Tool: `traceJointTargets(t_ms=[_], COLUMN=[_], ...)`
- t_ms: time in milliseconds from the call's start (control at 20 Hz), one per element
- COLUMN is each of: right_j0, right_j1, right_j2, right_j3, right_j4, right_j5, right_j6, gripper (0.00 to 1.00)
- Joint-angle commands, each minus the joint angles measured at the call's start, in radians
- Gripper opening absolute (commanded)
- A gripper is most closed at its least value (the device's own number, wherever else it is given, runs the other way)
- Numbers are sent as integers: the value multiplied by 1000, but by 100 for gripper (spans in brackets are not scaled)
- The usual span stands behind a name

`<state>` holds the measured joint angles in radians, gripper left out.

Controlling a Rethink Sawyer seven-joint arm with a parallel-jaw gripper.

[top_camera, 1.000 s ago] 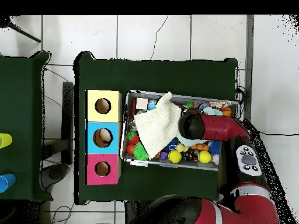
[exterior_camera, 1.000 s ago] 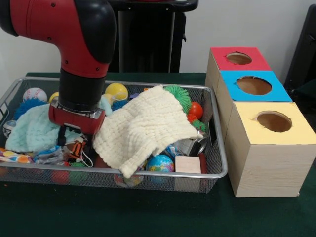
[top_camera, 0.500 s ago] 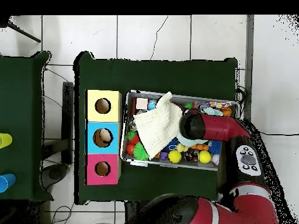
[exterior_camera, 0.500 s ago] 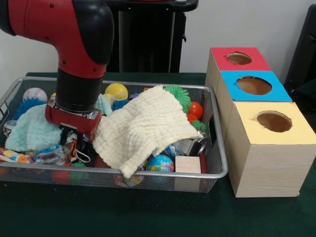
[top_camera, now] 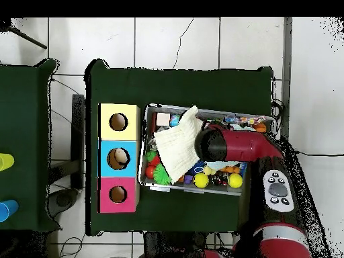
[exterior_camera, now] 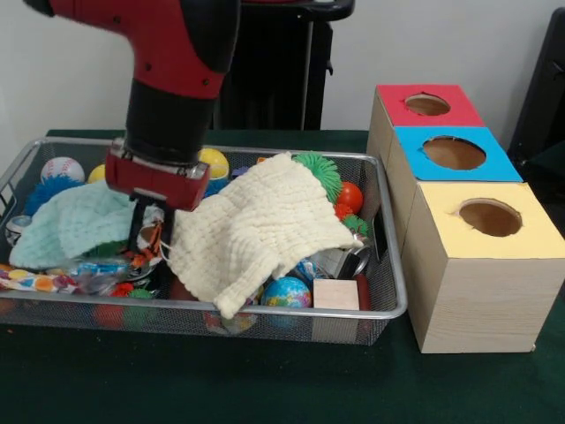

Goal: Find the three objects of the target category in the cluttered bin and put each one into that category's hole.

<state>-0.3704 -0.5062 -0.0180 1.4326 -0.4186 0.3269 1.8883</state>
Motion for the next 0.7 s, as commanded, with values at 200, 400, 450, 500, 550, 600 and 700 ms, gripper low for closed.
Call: traceJointTargets(t_ms=[200,400,450,500,550,600,700], right_j0=[113,63,30,-4,-102,-158,-267], right_j1=[-159,-139,-133,-126,-107,-85,-12], right_j2=[-55,5,53,101,241,321,469], right_j3=[55,121,147,173,214,230,251], right_j4=[-8,26,43,61,98,117,209], right_j5=[-332,-334,-296,-257,-169,-119,63], right_j6=[192,174,163,152,102,63,-14], gripper=[0,0,0,0,0,0,0])
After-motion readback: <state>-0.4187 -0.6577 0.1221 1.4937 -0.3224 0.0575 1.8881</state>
